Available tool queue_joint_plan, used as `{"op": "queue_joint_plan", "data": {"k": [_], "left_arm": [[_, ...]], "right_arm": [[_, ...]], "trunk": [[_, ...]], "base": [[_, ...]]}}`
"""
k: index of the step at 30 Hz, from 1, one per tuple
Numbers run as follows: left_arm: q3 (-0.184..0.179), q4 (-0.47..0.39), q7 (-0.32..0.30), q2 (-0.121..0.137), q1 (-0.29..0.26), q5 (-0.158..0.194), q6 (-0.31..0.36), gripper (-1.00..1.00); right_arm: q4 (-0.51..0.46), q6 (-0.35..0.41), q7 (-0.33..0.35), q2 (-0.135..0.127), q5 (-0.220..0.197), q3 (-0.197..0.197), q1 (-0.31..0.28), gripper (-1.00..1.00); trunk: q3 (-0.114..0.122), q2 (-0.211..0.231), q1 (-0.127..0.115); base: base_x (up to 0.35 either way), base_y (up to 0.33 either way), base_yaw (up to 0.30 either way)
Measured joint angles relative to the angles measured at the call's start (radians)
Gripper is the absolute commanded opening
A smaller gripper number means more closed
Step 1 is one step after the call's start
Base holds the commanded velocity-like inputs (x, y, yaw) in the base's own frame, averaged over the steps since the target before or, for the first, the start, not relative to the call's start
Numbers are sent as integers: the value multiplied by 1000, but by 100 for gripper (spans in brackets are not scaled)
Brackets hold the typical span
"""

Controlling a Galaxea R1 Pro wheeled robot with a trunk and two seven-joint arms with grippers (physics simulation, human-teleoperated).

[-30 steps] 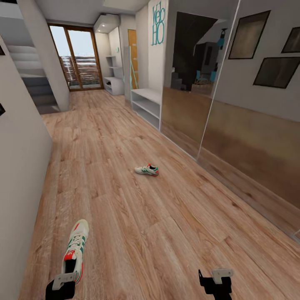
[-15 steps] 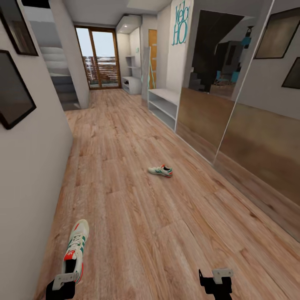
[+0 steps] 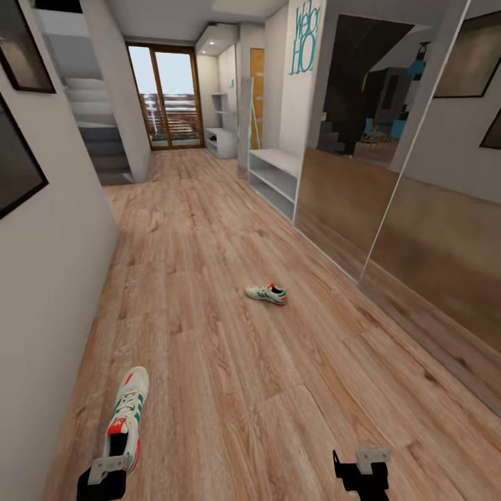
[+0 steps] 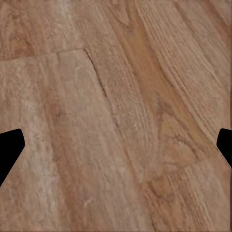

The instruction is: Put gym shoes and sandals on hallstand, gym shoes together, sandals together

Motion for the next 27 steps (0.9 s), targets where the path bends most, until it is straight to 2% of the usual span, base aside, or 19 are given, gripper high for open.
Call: {"op": "queue_joint_plan", "data": {"k": [21,27], "left_arm": [[1,1,0,0,0,0,0,-100],[1,1,1,0,0,0,0,-100]], "right_arm": [[1,0,-1,2,0,1,0,100],[1,0,-1,3,0,0,0,100]], "trunk": [[0,0,0],[0,0,0]], "base": [[307,-168,0],[307,-179,160]]}}
